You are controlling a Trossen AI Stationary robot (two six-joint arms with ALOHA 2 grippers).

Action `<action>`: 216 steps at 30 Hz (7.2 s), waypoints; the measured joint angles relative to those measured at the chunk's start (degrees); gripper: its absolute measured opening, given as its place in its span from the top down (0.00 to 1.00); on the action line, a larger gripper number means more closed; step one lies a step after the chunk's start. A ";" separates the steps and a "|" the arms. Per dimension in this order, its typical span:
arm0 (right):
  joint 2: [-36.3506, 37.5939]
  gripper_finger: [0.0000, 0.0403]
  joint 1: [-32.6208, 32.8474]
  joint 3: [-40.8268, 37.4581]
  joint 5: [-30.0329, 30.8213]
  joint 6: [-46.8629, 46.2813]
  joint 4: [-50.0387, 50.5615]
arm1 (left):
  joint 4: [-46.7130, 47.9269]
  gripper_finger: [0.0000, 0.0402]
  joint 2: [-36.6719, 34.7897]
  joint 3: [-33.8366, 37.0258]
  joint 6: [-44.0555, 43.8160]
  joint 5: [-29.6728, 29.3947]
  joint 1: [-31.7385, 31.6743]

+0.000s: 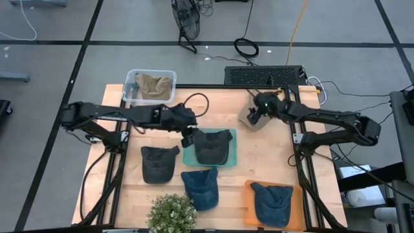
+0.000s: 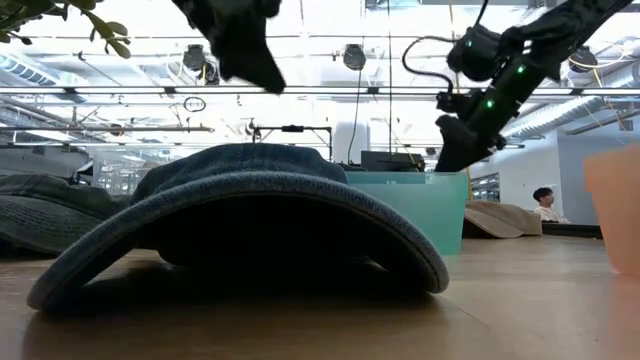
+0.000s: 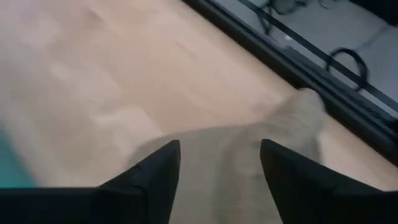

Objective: Pick & Place hat
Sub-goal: Put the brown cap into the transparent bin

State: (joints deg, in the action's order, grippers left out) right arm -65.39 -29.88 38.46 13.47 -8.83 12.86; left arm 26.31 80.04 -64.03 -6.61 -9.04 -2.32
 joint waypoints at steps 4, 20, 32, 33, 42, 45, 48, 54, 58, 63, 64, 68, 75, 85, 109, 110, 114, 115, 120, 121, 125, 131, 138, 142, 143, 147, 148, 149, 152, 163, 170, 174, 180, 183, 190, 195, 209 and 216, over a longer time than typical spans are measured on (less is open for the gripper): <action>-1.23 0.45 -5.77 0.00 -0.31 2.40 -0.23 | -0.92 0.72 -2.83 0.02 1.50 -0.47 3.22; -9.18 0.50 -10.66 0.09 -10.64 6.26 3.36 | -2.82 0.72 -6.39 0.07 4.41 -3.61 9.77; -9.59 0.77 -10.66 -7.65 -11.14 6.57 -7.12 | -1.47 0.72 -7.05 0.02 4.19 -4.11 10.40; -9.59 0.80 -10.68 -8.83 -11.78 6.54 -9.04 | -1.50 0.72 -7.12 0.02 4.17 -4.12 10.40; -7.84 0.98 -10.13 -11.51 -12.25 10.09 -14.99 | -1.58 0.72 -6.61 0.02 4.64 -5.18 10.40; -5.00 0.99 -8.70 -11.56 -12.10 13.18 -15.70 | -1.83 0.72 -5.36 0.02 5.96 -5.14 10.40; -1.73 0.99 -5.90 -11.74 -11.73 17.23 -15.03 | -2.84 0.72 -4.06 0.02 8.89 -4.14 10.40; 5.02 1.00 1.23 -11.74 -5.79 22.85 -15.19 | -5.19 0.72 -1.51 0.02 15.16 -3.50 10.40; 9.54 1.00 6.95 -11.67 -1.08 25.92 -15.67 | -11.94 0.72 -0.50 0.04 22.09 -3.49 10.40; 14.50 1.00 15.21 -11.51 5.21 30.24 -18.54 | -22.42 0.72 -0.40 0.04 31.70 -3.43 11.27; 15.18 1.00 17.01 -11.18 6.79 30.86 -18.62 | -23.43 0.72 -0.40 0.02 32.64 -3.43 11.46; 15.99 1.00 23.75 -8.04 10.06 32.27 -18.54 | -26.53 0.72 -0.38 0.02 34.36 -3.39 11.45; 10.33 1.00 30.88 -1.24 10.50 32.30 -18.66 | -27.56 0.72 0.71 -0.02 34.97 -4.68 11.54; -1.03 1.00 32.31 5.65 10.54 34.94 -18.26 | -22.01 0.72 5.34 -5.27 34.95 -12.95 14.74; -3.15 1.00 39.48 7.48 10.34 32.10 -17.41 | -13.26 0.72 15.12 -13.44 28.13 -24.04 17.15; -3.15 1.00 39.48 7.48 10.29 32.06 -17.03 | -13.03 0.72 15.05 -13.46 27.78 -24.04 17.15; -3.15 1.00 39.48 7.48 10.27 32.13 -16.86 | -12.23 0.68 15.03 -13.46 26.31 -23.17 17.42; -3.15 1.00 39.48 7.48 10.25 32.22 -16.87 | -12.03 0.65 15.03 -13.46 25.84 -22.79 17.45; -3.15 1.00 39.48 7.48 8.74 32.47 -16.90 | -11.83 0.47 15.03 -13.45 23.81 -23.29 17.50; -3.15 1.00 39.48 7.48 8.74 32.51 -16.90 | -11.85 0.43 15.03 -13.46 23.53 -23.44 17.46; -3.15 1.00 39.48 7.48 8.72 33.15 -16.90 | -12.62 0.32 15.03 -13.44 24.05 -23.54 17.39; -3.15 1.00 39.47 7.45 8.68 35.03 -17.39 | -12.92 0.29 15.03 -13.44 23.86 -23.13 17.09; -3.15 1.00 39.24 7.45 8.59 35.08 -17.36 | -12.88 0.35 15.01 -13.44 23.41 -23.15 17.20; -3.15 1.00 39.22 7.45 8.59 36.06 -17.36 | -12.88 0.37 15.01 -13.44 23.65 -24.07 17.87; -3.15 1.00 39.22 7.45 8.59 36.43 -17.36 | -12.89 0.37 15.01 -13.44 24.54 -24.98 18.05; -3.15 1.00 39.03 7.45 8.59 37.35 -17.38 | -12.88 0.36 15.01 -13.44 27.55 -28.68 18.82; -3.15 1.00 38.88 7.45 8.58 37.44 -17.38 | -12.88 0.36 14.99 -13.44 27.71 -28.82 18.92; -3.15 1.00 38.73 7.45 8.58 37.44 -17.38 | -12.89 0.36 14.99 -13.44 27.73 -28.85 18.94; -3.15 1.00 38.10 7.45 8.59 37.18 -17.38 | -12.94 0.36 14.99 -13.44 27.91 -29.03 18.86; -3.15 1.00 38.19 7.41 5.75 34.02 -16.41 | -17.35 0.37 14.99 -13.42 33.99 -28.94 18.01; -3.15 1.00 38.87 7.41 5.73 33.45 -15.74 | -17.93 0.36 14.94 -13.42 33.58 -25.31 17.95; -3.15 1.00 39.68 7.41 5.70 33.65 -15.12 | -17.91 0.36 14.94 -13.42 33.77 -23.90 17.67; -3.15 1.00 40.83 7.41 5.70 36.83 -15.15 | -17.92 0.36 14.94 -13.42 29.55 -17.05 15.53; -3.15 1.00 40.88 7.41 5.68 37.35 -15.17 | -17.42 0.36 14.94 -13.42 28.07 -16.43 14.60; -3.15 1.00 40.88 7.41 3.65 37.63 -17.69 | -17.47 0.36 15.46 -13.42 29.75 -16.06 13.98; -3.17 1.00 40.88 7.41 -0.20 37.89 -19.07 | -17.32 0.36 16.72 -13.40 29.87 -13.86 13.95; -4.79 1.00 40.88 7.37 -4.69 38.04 -17.59 | -5.73 0.36 16.65 -15.08 27.12 -19.15 18.99; -4.41 1.00 40.71 7.41 -2.75 37.97 -12.88 | -0.60 0.36 16.06 -16.11 26.25 -25.21 25.83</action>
State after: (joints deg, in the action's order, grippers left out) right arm -69.80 10.83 45.87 10.72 29.14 -0.02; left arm 25.71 96.09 -80.14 19.64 -34.25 23.51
